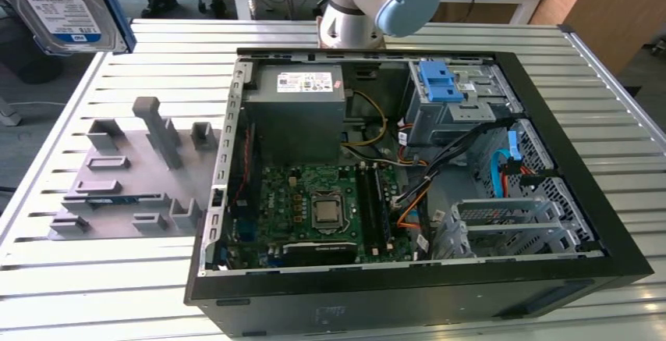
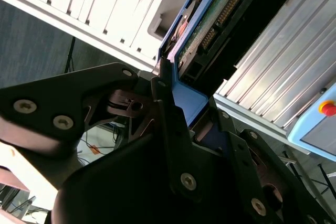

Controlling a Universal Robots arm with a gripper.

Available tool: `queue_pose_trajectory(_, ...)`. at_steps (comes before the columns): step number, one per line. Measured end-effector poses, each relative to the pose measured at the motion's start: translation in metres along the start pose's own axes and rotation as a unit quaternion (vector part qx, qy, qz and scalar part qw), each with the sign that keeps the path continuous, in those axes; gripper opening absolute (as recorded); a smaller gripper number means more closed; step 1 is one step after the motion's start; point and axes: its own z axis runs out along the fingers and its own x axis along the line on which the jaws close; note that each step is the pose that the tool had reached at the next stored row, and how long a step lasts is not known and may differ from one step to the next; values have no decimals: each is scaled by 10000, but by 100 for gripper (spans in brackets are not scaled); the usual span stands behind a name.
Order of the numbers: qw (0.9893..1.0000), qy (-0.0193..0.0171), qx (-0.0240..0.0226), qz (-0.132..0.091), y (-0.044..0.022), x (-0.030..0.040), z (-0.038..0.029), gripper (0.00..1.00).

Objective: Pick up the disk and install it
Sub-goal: 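Pick up the disk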

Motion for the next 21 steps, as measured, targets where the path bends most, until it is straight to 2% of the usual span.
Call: queue_pose_trajectory(21, 10000, 0, 0, 0, -79, 28, 0, 36)
